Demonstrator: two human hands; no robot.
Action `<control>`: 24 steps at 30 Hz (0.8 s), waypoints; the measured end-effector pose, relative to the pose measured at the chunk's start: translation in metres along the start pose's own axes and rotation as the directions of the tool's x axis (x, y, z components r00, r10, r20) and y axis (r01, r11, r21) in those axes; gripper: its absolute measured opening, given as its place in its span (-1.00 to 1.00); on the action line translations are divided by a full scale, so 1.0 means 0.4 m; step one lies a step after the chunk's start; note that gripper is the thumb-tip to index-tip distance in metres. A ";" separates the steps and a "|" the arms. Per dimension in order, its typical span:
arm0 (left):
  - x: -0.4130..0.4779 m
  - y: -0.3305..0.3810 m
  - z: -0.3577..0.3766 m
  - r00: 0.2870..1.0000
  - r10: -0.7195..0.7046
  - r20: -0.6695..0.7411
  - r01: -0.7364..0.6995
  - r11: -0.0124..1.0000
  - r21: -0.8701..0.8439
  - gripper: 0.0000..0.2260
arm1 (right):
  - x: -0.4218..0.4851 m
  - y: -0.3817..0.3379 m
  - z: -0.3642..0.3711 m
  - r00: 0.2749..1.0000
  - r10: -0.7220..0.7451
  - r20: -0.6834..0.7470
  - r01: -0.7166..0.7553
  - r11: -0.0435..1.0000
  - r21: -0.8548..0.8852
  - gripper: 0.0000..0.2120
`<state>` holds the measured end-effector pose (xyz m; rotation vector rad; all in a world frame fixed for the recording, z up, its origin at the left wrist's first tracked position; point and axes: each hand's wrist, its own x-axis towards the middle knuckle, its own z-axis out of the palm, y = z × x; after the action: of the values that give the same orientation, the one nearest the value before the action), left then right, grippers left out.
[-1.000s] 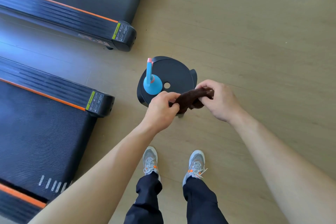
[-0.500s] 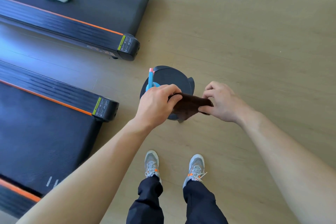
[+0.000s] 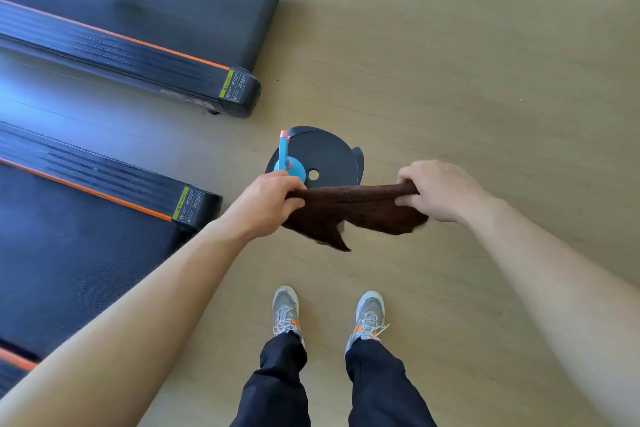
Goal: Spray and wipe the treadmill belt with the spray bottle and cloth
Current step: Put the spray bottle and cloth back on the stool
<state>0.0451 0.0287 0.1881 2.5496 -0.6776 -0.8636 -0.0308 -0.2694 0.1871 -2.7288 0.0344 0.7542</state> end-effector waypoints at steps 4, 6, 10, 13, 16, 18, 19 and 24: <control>-0.001 -0.020 0.013 0.990 -0.116 -0.075 0.117 0.993 0.006 -0.88 | -0.003 0.021 0.042 0.997 0.068 0.027 -0.069 0.996 0.064 -0.72; -0.004 -0.035 0.018 0.983 -0.149 -0.110 0.153 0.988 0.029 -0.87 | -0.004 0.035 0.054 0.994 0.098 0.041 -0.102 0.987 0.125 -0.69; -0.011 -0.064 0.027 0.973 -0.188 -0.137 0.179 0.981 -0.076 -0.89 | -0.015 0.062 0.077 0.987 0.150 0.062 -0.161 0.947 0.278 -0.75; -0.013 -0.047 0.041 0.949 -0.250 -0.191 0.223 0.962 -0.155 -0.85 | -0.024 0.059 0.086 0.970 0.242 0.031 -0.235 0.888 0.394 -0.82; -0.009 0.018 0.084 0.902 -0.385 -0.196 0.302 0.885 -0.354 -0.82 | -0.032 0.009 0.100 0.910 0.407 -0.078 -0.311 0.795 0.520 -0.80; -0.003 0.068 0.128 0.898 -0.430 -0.092 0.329 0.796 -0.509 -0.87 | -0.037 -0.056 0.128 0.905 0.419 -0.078 -0.312 0.775 0.550 -0.82; 0.000 0.092 0.148 0.904 -0.425 -0.038 0.331 0.755 -0.566 -0.91 | -0.039 -0.090 0.149 0.919 0.391 -0.060 -0.292 0.773 0.563 -0.86; 0.016 0.155 0.223 0.930 -0.368 0.001 0.292 0.737 -0.610 -0.83 | -0.037 -0.172 0.228 0.932 0.355 -0.070 -0.215 0.699 0.682 -0.88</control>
<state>-0.0275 -0.0419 0.1481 2.1186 0.1125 -0.8513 -0.0816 -0.1776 0.1402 -2.0929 0.6660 0.4153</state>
